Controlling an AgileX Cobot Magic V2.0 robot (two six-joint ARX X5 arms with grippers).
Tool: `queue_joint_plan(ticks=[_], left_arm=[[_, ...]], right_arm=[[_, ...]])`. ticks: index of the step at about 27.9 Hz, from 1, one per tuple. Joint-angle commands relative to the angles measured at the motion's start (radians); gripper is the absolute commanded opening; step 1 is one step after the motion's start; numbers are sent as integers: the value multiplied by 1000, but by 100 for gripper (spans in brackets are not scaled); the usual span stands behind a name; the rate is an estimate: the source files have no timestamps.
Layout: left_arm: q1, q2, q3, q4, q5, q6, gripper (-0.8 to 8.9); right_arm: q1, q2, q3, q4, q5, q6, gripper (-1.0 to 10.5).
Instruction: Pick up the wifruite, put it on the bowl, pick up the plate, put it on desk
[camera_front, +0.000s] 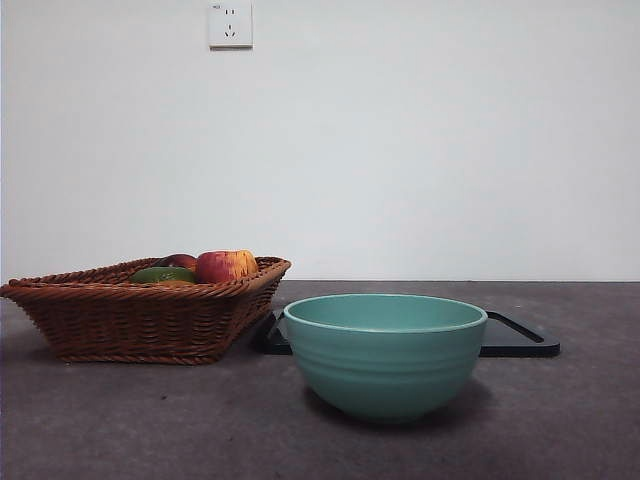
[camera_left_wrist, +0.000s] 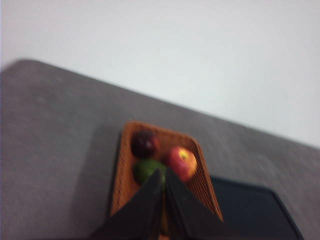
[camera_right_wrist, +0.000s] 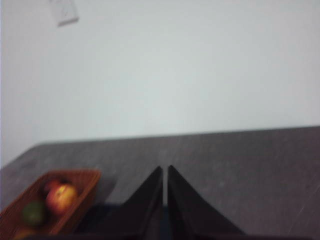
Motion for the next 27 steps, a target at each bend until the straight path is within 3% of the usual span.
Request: queue_joint_plan(ticks=[1,9,14,21,27], left_arm=[[4,75,62,-51,51,66,10],[-7,295,208,-229,212,186,10],[-49,408,274,-348,224,254,10],[-164,475,288,-476,225,344,10],[-204,476,288,-478,225,361,10]], right_arm=[[-1,82,87,-93,-51,-63,7],[0,300,262,-375,-193,-178,7],[29,401,290,-501,-239,-250,7],[181,507,290,-621,-251,-295,7],[307,520,290,-617,-250,-294,7]])
